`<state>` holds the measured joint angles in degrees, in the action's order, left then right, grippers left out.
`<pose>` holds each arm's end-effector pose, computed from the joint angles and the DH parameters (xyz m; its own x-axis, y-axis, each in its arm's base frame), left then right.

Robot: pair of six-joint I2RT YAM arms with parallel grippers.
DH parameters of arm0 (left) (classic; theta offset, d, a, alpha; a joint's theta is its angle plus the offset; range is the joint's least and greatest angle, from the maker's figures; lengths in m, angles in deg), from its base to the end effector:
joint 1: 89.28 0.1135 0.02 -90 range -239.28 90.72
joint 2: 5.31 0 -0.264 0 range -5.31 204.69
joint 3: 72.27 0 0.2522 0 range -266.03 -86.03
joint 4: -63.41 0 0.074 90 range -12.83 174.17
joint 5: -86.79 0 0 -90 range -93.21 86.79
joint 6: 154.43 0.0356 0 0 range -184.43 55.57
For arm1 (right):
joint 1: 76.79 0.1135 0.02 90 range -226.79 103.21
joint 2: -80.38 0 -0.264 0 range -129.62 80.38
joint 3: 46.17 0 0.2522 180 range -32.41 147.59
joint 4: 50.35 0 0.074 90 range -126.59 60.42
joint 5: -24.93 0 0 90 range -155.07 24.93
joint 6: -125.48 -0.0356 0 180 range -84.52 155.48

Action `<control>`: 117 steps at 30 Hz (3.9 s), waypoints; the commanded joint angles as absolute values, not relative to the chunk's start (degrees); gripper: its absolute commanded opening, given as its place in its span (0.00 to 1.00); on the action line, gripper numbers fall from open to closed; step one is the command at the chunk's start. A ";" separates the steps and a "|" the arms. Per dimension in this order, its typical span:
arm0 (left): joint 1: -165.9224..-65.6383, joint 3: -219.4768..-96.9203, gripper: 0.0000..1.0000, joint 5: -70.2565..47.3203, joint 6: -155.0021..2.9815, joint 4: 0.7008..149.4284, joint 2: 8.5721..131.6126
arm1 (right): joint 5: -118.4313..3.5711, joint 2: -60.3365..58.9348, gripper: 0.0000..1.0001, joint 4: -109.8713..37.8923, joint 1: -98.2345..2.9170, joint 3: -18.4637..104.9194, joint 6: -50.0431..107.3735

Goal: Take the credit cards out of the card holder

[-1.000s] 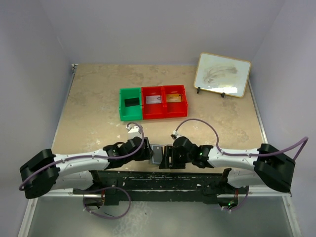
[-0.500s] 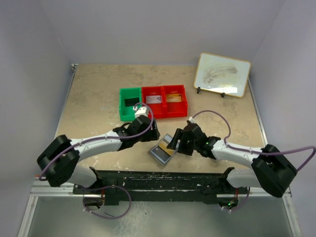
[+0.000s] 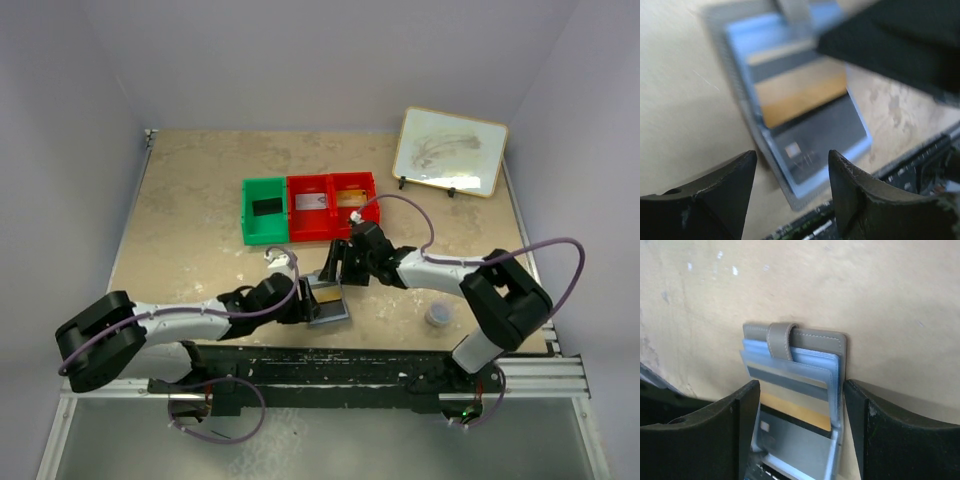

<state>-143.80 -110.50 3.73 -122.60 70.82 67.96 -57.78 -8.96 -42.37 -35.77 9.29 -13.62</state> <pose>0.1377 -0.1858 0.1477 -0.8494 -0.2613 -0.4584 0.0662 0.8091 -0.5839 0.2292 0.2054 0.1639 -0.8756 0.2320 -0.4236 -0.0924 0.7804 0.6184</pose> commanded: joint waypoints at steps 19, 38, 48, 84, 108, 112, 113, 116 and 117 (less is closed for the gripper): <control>-156.79 -118.46 0.55 17.37 -122.04 76.03 61.76 | -66.48 0.32 0.75 -31.70 -35.04 15.85 -6.92; -145.75 -120.66 0.47 16.93 -113.91 81.15 58.59 | -52.31 3.19 0.57 -60.74 -30.59 -4.12 -26.73; -145.70 -117.10 0.40 16.35 -114.43 75.35 65.14 | -54.12 0.92 0.53 -63.90 -30.03 -11.17 -31.92; -145.86 -119.70 0.25 19.20 -109.11 79.25 76.95 | -58.63 -3.10 0.49 -63.00 -30.29 -16.19 -41.18; -147.10 -114.56 0.19 15.57 -112.93 76.16 74.20 | -60.72 -3.18 0.35 -73.37 -30.29 -19.13 -47.22; -147.11 -114.44 0.19 15.06 -113.41 75.58 74.14 | -59.65 -3.91 0.31 -77.65 -30.31 -20.34 -47.43; -147.16 -114.46 0.19 14.91 -113.65 75.33 74.14 | -59.63 -4.24 0.28 -79.97 -30.29 -21.04 -47.75; -147.33 -114.37 0.19 14.45 -114.19 74.64 74.15 | -58.93 -5.45 0.24 -84.15 -30.29 -21.75 -48.52; -147.45 -114.34 0.19 14.54 -114.38 74.71 74.18 | -58.74 -5.74 0.24 -84.25 -30.29 -21.44 -48.72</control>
<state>-146.73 -115.70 16.08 -113.07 72.92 74.39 -57.04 -3.76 -81.95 -30.29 -20.40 -48.35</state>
